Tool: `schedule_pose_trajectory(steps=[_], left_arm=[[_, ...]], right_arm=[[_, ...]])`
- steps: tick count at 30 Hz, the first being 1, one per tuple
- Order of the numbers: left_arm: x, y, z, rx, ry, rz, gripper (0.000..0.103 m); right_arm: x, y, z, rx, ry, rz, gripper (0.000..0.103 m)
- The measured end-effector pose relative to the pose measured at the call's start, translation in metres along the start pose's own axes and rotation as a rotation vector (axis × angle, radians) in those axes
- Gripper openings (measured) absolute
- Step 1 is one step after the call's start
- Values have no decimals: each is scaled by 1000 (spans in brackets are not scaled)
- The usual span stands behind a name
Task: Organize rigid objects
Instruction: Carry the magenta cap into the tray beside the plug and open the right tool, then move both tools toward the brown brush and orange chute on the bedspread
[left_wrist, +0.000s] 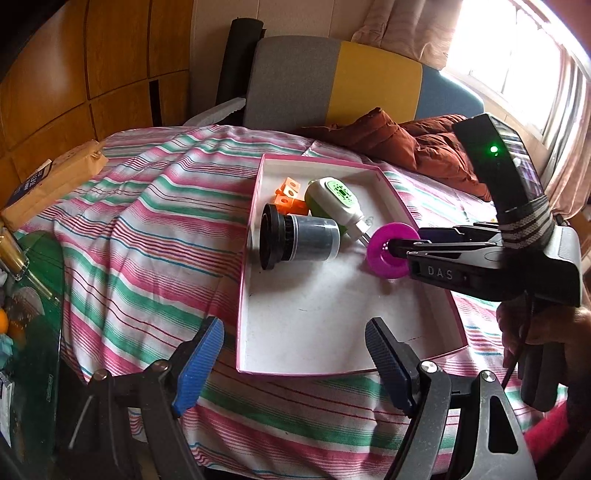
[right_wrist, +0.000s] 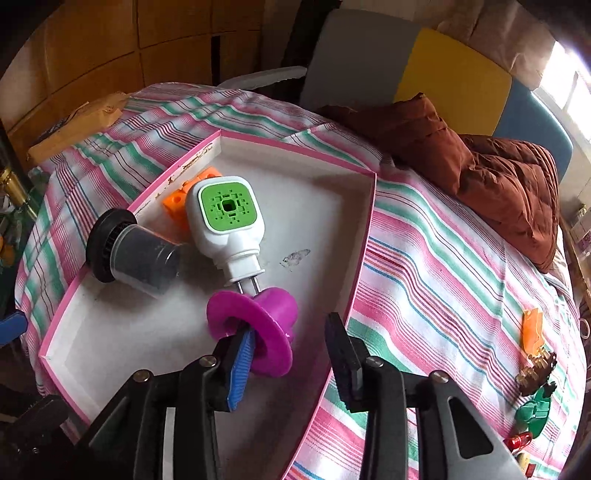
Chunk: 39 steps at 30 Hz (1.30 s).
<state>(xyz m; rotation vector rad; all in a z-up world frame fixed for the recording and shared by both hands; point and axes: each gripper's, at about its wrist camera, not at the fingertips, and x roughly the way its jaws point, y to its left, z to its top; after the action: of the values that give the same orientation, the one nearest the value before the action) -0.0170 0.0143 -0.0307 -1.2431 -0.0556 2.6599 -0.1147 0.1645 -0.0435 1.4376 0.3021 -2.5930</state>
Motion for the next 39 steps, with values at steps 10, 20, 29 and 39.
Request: schedule_pose_trajectory(steps=[10, 20, 29, 39], left_arm=[[-4, -7, -2, 17, -3, 1, 80], [-6, -14, -1, 36, -6, 3, 80], [-9, -25, 2, 67, -16, -3, 80], [-9, -35, 1, 92, -14, -7, 80]], right_arm=[[-27, -17, -18, 129, -63, 16, 44], [-44, -39, -40, 213, -90, 14, 54], [-58, -68, -61, 257, -97, -25, 54], [-71, -110, -80, 306, -94, -94, 54]])
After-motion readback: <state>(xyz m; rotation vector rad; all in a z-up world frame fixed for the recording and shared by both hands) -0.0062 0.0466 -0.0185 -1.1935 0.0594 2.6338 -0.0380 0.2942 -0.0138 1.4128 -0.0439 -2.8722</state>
